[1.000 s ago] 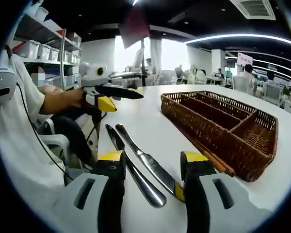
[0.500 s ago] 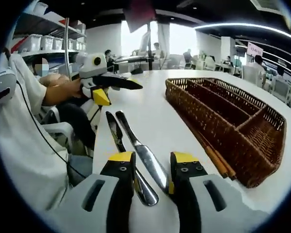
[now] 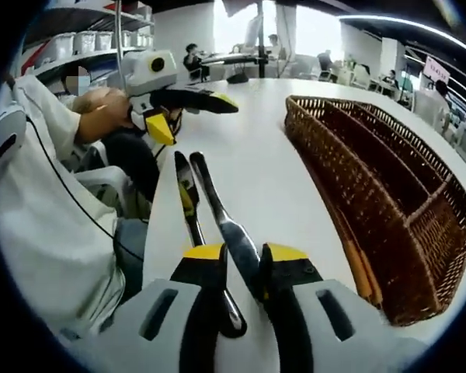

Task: Arrange the knives, forks, and spoons in their matching storage slots by inserting each utensil handle-first until every utensil is classified and aligned in the correct compartment

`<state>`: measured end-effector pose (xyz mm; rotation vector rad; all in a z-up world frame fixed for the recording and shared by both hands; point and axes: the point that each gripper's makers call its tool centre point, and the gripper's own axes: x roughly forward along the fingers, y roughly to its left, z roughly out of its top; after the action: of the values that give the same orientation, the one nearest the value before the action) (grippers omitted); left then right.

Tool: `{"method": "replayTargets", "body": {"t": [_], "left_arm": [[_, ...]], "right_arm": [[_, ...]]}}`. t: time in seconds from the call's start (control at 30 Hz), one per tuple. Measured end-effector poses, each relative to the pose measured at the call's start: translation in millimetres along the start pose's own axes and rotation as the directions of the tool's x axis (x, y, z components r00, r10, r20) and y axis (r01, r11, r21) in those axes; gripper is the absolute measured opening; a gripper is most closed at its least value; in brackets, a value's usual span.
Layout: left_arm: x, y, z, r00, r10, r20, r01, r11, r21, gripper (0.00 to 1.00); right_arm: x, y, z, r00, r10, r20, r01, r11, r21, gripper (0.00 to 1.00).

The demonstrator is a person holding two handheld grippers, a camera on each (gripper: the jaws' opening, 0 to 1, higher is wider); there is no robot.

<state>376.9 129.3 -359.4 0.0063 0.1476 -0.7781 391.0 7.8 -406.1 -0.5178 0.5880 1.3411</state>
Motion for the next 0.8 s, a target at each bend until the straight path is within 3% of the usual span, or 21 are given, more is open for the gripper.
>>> {"method": "replayTargets", "body": {"t": [0.3, 0.6, 0.67, 0.8], "left_arm": [[0.4, -0.4, -5.0, 1.000, -0.008, -0.014, 0.008, 1.000, 0.003, 0.61], [7.0, 8.1, -8.0, 0.998, -0.013, -0.055, 0.014, 1.000, 0.024, 0.60], [8.4, 9.8, -11.1, 0.997, -0.015, -0.075, 0.017, 1.000, 0.024, 0.60], [8.2, 8.8, -11.9, 0.997, -0.022, -0.074, 0.023, 1.000, 0.014, 0.59]], "right_arm": [[3.7, -0.2, -0.4, 0.997, -0.025, -0.069, 0.026, 1.000, 0.014, 0.16], [5.5, -4.4, -0.7, 0.988, -0.140, -0.070, 0.148, 0.982, 0.117, 0.15], [4.6, -0.2, -0.9, 0.986, -0.148, -0.076, 0.156, 0.981, 0.119, 0.15], [3.2, 4.1, -1.6, 0.990, -0.100, -0.099, 0.105, 0.993, 0.055, 0.15]]}}
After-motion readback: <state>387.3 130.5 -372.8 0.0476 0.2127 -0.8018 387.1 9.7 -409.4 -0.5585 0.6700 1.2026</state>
